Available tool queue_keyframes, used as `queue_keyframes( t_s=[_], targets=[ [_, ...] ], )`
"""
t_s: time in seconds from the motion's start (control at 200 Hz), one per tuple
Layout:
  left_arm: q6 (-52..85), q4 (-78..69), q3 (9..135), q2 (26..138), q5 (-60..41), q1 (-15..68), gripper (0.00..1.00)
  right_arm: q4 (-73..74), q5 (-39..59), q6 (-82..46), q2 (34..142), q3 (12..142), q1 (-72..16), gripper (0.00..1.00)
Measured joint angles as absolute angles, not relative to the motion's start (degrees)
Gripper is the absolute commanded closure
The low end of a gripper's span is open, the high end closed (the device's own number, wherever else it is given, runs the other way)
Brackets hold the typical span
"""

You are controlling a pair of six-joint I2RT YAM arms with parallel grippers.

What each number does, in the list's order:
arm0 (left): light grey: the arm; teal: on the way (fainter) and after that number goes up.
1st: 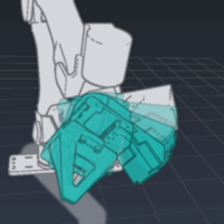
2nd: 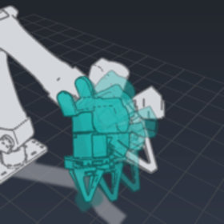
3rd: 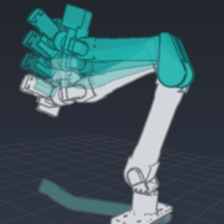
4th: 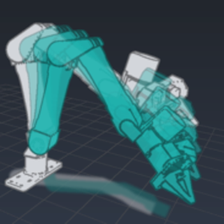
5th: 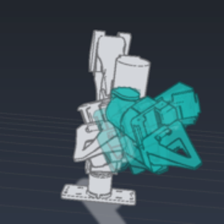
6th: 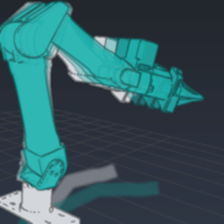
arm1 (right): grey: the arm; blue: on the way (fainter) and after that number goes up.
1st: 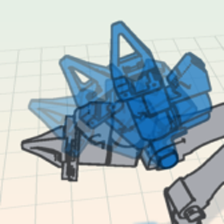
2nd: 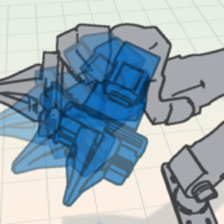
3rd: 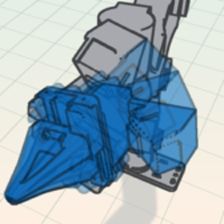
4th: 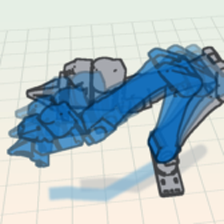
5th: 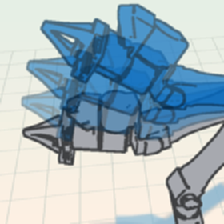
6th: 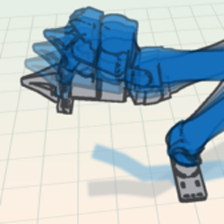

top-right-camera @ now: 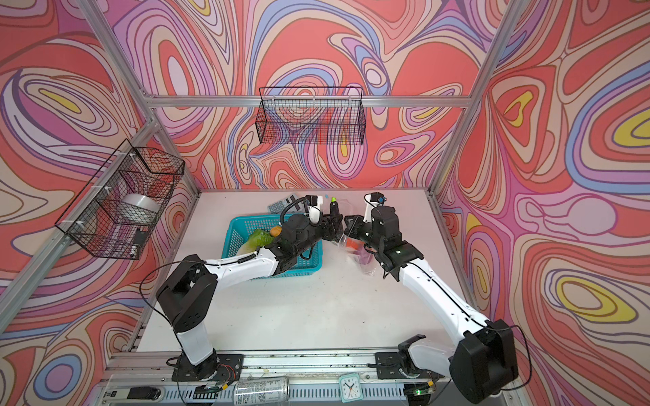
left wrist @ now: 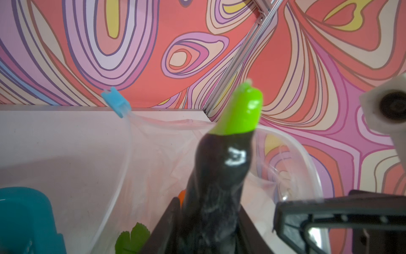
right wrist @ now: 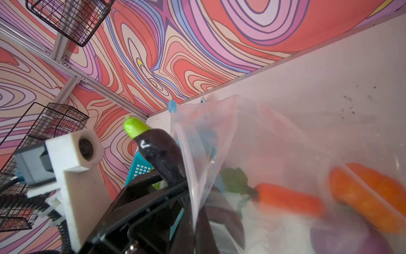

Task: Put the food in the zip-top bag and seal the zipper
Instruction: 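Lower the eggplant into the bag and open the left gripper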

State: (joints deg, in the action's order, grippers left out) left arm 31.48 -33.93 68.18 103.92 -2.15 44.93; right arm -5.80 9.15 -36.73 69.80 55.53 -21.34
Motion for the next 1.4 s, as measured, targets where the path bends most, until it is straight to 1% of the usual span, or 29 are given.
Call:
queue_keyframes(
  t_s=[0.05,0.105,0.135,0.21,0.24,0.315,0.376,0.416,0.441,0.456,0.526,0.686,0.826,0.896,1.062,1.122,1.217,1.327,1.397],
  targets=[
    [31.5,-32.9,68.4,103.9,-2.6,44.9,0.29,-5.8,9.1,-36.7,69.6,55.5,-21.3,1.0],
    [31.5,-31.9,68.5,103.9,-3.0,44.9,0.28,-5.8,9.0,-36.7,69.5,55.5,-21.3,1.0],
    [31.5,-31.2,68.6,103.8,-3.2,44.9,0.25,-5.8,9.0,-36.7,69.5,55.5,-21.3,1.0],
    [31.5,-28.8,68.8,103.2,-3.9,44.9,0.24,-6.0,8.9,-36.5,69.5,55.5,-21.3,1.0],
    [31.5,-27.6,69.1,102.8,-4.3,44.8,0.21,-6.0,8.9,-36.5,69.5,55.5,-21.3,1.0],
    [31.5,-23.7,70.5,101.7,-5.8,44.3,0.19,-6.1,8.8,-36.2,69.5,55.5,-21.3,1.0],
    [31.5,-20.3,71.7,100.4,-7.0,43.4,0.14,-6.0,8.5,-36.0,69.4,55.7,-21.3,1.0],
    [31.5,-18.2,72.7,99.4,-7.9,42.5,0.1,-6.2,8.5,-35.9,69.4,55.8,-21.1,1.0],
    [31.5,-17.2,73.1,98.5,-8.3,42.0,0.03,-6.4,8.5,-35.7,69.4,55.9,-21.1,1.0],
    [31.6,-16.4,73.4,97.9,-8.6,41.6,0.0,-6.5,8.5,-35.7,69.4,56.0,-21.1,1.0],
    [31.7,-13.2,74.2,95.0,-9.0,40.0,0.01,-7.0,8.4,-35.4,69.3,56.1,-21.1,1.0],
    [31.8,-5.6,76.5,90.2,-9.9,36.3,0.1,-7.5,8.1,-34.7,68.7,56.4,-21.1,1.0],
    [32.9,0.4,76.5,89.4,-12.1,34.2,0.19,-7.7,8.1,-34.6,68.7,56.5,-21.1,1.0],
    [33.8,3.7,76.8,90.5,-14.5,33.6,0.28,-7.7,8.1,-34.6,68.7,56.5,-21.1,1.0],
    [36.1,9.4,81.2,97.6,-22.0,33.5,0.39,-7.8,8.2,-34.6,68.7,56.5,-21.1,1.0],
    [36.4,11.1,82.1,99.8,-24.0,33.5,0.45,-7.8,8.2,-34.6,68.7,56.5,-21.1,1.0],
    [36.7,14.2,82.4,101.7,-25.8,33.5,0.63,-8.1,8.1,-34.5,68.7,56.5,-21.1,1.0],
    [36.6,16.5,82.5,102.0,-26.7,33.5,0.89,-8.3,7.9,-34.2,68.7,56.5,-21.1,1.0],
    [36.5,17.4,82.8,101.9,-26.9,33.5,1.0,-8.5,7.8,-34.0,68.7,56.5,-21.1,1.0]
  ],
)
